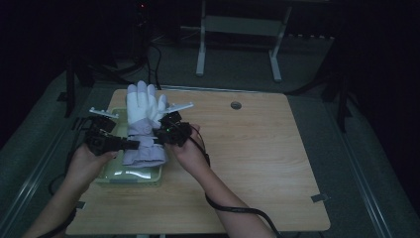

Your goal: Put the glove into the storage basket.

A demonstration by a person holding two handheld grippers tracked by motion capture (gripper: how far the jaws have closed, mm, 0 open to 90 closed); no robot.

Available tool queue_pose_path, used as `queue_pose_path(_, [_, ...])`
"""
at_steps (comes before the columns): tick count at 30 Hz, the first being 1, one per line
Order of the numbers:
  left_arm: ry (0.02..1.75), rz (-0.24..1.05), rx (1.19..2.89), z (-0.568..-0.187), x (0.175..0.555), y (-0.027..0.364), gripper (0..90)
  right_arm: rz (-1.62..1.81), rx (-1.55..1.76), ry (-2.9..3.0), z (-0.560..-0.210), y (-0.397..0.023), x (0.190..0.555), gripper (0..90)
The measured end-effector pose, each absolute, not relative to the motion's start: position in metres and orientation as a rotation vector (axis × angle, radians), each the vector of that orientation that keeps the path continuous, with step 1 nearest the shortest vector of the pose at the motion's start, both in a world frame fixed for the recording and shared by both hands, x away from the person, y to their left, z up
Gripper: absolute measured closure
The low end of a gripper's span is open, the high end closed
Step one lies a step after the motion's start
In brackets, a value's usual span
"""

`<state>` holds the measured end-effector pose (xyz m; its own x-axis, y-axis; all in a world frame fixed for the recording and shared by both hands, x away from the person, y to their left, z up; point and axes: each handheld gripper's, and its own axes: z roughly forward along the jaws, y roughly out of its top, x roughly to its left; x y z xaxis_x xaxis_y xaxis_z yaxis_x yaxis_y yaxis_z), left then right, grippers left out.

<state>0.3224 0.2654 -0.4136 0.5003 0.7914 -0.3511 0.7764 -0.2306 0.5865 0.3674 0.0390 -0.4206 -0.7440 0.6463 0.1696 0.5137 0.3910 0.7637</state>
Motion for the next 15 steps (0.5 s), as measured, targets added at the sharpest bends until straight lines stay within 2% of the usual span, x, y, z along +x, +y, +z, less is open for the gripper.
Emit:
queue_pose_path(6, [1.295,-0.012,2.042,-0.428,0.331,0.298,72.2,1.240,1.076,2.508,-0.434,0.078,0.371,79.3])
queue_pose_path(15, [1.304,-0.117,2.081,-0.470,0.345,0.307,72.0,1.130,1.159,2.564,-0.469,0.092,0.377,79.3])
